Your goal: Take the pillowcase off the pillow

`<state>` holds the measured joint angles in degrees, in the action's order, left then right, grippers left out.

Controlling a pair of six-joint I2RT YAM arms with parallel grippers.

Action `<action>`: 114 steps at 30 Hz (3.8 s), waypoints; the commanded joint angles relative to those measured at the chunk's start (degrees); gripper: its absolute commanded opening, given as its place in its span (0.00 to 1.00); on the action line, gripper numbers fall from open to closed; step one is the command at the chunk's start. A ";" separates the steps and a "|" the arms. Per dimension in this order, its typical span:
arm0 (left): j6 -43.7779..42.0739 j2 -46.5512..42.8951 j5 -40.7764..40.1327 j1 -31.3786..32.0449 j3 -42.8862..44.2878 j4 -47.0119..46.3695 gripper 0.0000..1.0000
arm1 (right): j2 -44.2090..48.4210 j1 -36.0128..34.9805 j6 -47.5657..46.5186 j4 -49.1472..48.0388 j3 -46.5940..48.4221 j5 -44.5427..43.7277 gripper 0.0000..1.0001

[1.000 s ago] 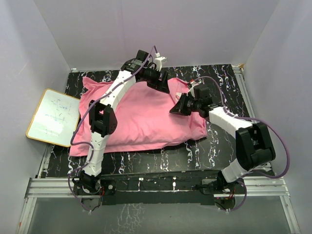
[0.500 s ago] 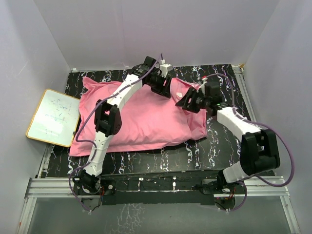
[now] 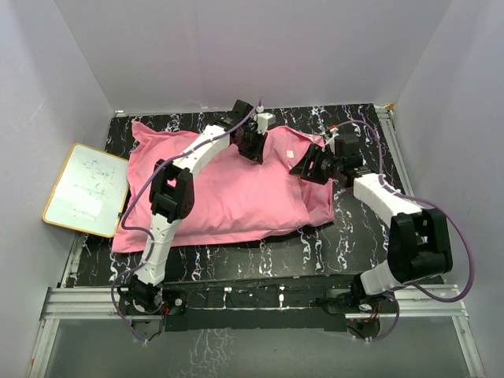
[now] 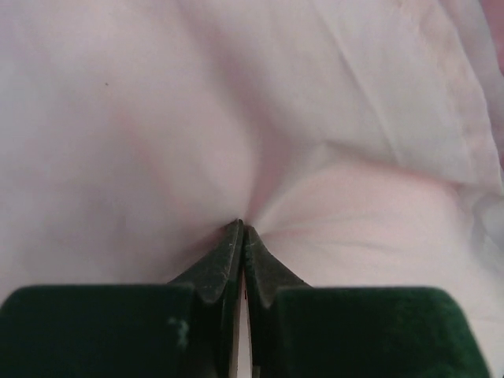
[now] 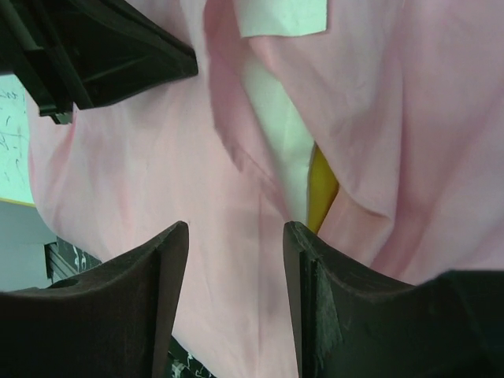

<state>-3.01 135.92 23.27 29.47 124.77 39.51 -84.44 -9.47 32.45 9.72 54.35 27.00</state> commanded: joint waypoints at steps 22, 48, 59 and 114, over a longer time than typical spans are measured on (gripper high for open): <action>-3.53 -15.62 -5.67 -3.08 -14.23 2.38 0.00 | -2.13 -4.13 -1.94 -0.56 -0.02 -7.36 0.60; -3.01 -20.39 -2.57 -5.73 -15.45 1.87 0.00 | -1.55 -4.92 -1.31 2.32 2.19 -11.60 0.66; -3.50 -20.01 -2.00 -6.69 -16.57 1.76 0.00 | -2.41 -4.67 1.85 -5.92 -3.68 0.63 0.62; -2.85 -8.44 4.12 0.94 -3.19 12.49 0.47 | -4.60 -26.67 3.44 -11.75 2.42 -3.39 0.08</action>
<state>-1.78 129.10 30.76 29.85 124.07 48.18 -90.04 -36.01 35.75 2.66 54.81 22.81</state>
